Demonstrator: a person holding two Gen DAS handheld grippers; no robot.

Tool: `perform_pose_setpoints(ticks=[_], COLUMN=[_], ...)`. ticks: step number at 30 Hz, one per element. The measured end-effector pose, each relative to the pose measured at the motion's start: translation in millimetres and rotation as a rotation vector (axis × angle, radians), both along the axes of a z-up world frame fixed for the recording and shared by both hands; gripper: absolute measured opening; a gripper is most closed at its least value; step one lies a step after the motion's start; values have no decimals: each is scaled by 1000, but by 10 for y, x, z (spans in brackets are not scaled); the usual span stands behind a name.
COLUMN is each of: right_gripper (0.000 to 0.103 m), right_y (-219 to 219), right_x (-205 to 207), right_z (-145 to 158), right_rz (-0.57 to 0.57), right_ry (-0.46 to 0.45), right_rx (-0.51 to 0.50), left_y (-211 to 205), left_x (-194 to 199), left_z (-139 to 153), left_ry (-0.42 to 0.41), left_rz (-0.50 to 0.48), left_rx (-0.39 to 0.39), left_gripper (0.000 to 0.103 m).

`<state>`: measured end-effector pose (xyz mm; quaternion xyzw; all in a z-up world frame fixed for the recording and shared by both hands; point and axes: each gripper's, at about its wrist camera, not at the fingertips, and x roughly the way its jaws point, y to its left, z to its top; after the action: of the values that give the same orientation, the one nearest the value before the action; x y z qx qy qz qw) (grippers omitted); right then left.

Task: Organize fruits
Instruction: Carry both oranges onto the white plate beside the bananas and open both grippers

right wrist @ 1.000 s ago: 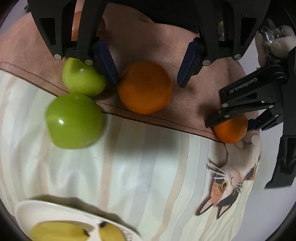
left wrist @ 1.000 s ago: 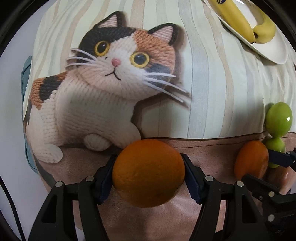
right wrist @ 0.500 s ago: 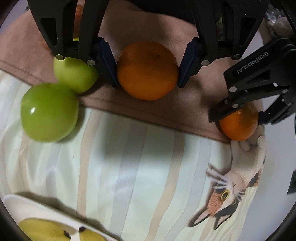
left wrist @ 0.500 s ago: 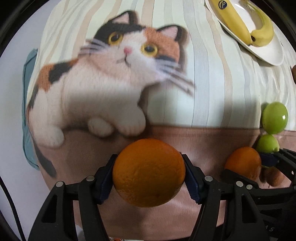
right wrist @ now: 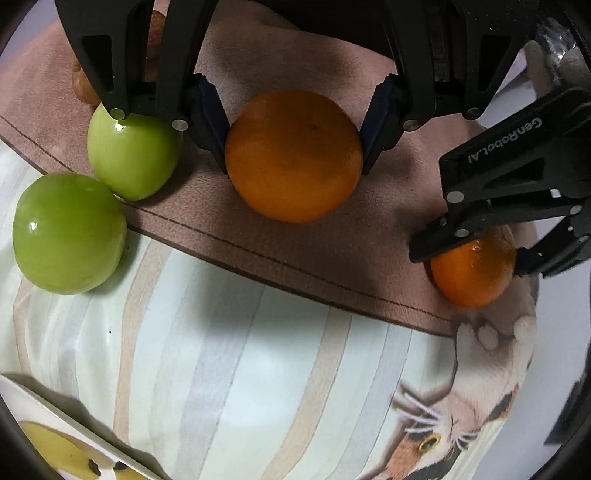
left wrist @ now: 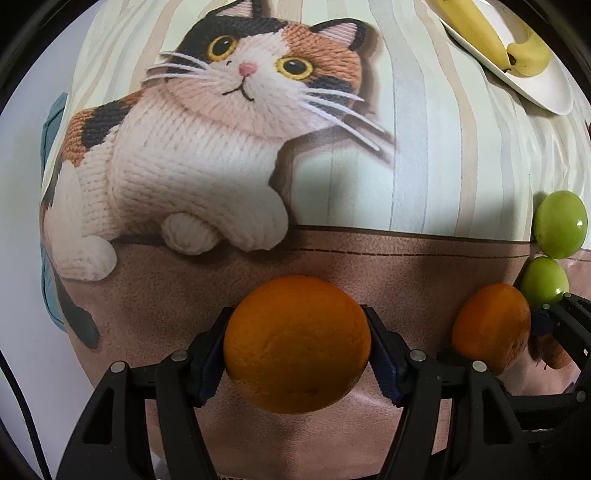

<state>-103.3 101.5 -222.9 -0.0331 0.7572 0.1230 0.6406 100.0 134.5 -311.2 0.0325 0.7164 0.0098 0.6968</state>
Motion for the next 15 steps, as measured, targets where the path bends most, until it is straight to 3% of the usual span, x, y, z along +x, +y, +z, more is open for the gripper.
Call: perform_pose_setpoints(ticks=[8, 15], right_gripper=[65, 65], right_y=[-194, -458], right_x=[-92, -136], right_z=[161, 619], right_rz=[-40, -68], right_ry=[-33, -89], right_rx=[25, 105], left_y=[-197, -225], left_x=[-177, -186], left_z=[219, 555], left_ry=[-32, -69], left_rz=[10, 15], left_rx=[-10, -63], left_gripper=[63, 63])
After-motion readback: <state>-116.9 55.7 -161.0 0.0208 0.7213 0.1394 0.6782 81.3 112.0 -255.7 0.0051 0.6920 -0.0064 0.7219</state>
